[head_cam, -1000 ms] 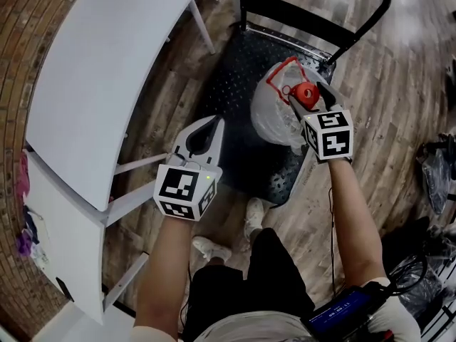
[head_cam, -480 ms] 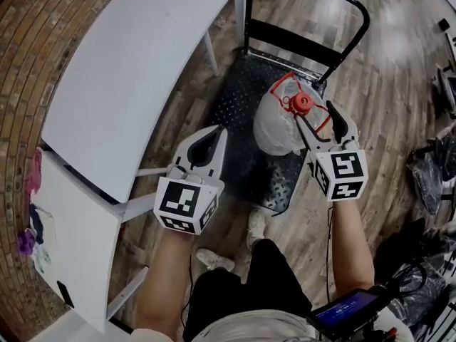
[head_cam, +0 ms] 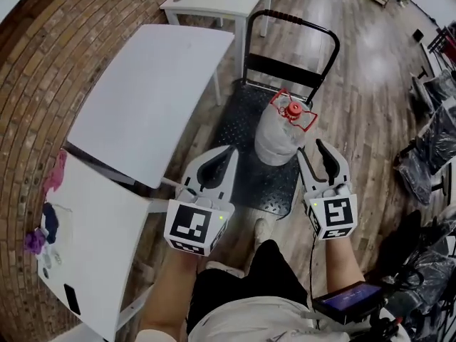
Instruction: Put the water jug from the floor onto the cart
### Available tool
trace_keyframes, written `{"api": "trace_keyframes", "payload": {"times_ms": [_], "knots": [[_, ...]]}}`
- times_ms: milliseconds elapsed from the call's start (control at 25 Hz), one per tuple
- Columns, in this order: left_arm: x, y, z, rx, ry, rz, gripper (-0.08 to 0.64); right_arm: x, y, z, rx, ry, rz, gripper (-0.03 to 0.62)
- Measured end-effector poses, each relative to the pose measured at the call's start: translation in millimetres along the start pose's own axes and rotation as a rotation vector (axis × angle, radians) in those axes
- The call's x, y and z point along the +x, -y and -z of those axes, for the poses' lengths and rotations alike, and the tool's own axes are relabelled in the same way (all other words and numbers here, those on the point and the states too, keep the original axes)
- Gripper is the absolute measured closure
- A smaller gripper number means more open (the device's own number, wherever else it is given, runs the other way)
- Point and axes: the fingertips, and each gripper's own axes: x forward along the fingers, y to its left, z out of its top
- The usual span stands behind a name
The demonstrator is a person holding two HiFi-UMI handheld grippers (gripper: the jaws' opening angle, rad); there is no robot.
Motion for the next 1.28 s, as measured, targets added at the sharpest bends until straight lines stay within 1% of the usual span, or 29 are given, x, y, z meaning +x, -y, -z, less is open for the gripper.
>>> {"api": "trace_keyframes", "payload": {"times_ms": [40, 160, 200, 280, 400, 560, 720, 800, 880, 960, 1040, 1160, 1280], "knots": [[-15.9, 3.1, -5.8, 0.011, 0.013, 0.005, 0.558, -25.6, -8.2, 2.2, -0.016, -0.008, 0.023, 0.429], [-61.8, 12.0, -16.4, 0.027, 0.043, 0.026, 0.558, -99.2, -26.7, 16.2, -0.013, -0.056, 0.105, 0.576], [-75.0, 14.2, -16.9, 0.023, 0.047, 0.033, 0.558, -117.6, -31.3, 19.1, -0.001, -0.071, 0.125, 0.586], [-98.1, 17.4, -13.9, 0.012, 0.042, 0.040, 0.558, -142.5, -38.2, 17.9, 0.016, -0.081, 0.149, 0.586], [-126.2, 20.5, -9.1, 0.000, 0.028, 0.023, 0.558, -156.4, -45.6, 4.7, 0.017, -0.056, 0.154, 0.586], [-158.4, 30.0, 4.6, -0.018, 0.001, -0.013, 0.558, -161.1, -52.0, -11.8, 0.040, -0.013, 0.140, 0.588], [-186.0, 32.7, 26.5, -0.050, -0.039, -0.076, 0.558, -169.0, -59.0, -21.0, 0.059, 0.023, 0.114, 0.587], [-195.3, 40.5, 27.3, -0.080, -0.035, -0.099, 0.560, -181.5, -55.1, -25.4, 0.065, 0.035, 0.105, 0.588], [-198.0, 56.1, 22.6, -0.098, -0.026, -0.105, 0.558, -200.1, -46.2, -28.7, 0.073, 0.046, 0.103, 0.587], [-194.9, 78.2, 15.6, -0.088, -0.022, -0.090, 0.558, -222.4, -36.5, -27.6, 0.085, 0.049, 0.107, 0.588], [-188.3, 104.9, 4.9, -0.063, -0.011, -0.060, 0.558, -245.1, -25.9, -25.9, 0.093, 0.052, 0.121, 0.588], [-181.7, 146.1, -13.3, -0.022, 0.015, -0.010, 0.558, -276.7, -14.8, -30.0, 0.089, 0.070, 0.135, 0.588], [-180.3, 181.7, -26.4, -0.007, 0.031, 0.027, 0.558, -304.8, -9.1, -31.7, 0.081, 0.075, 0.135, 0.588]]}}
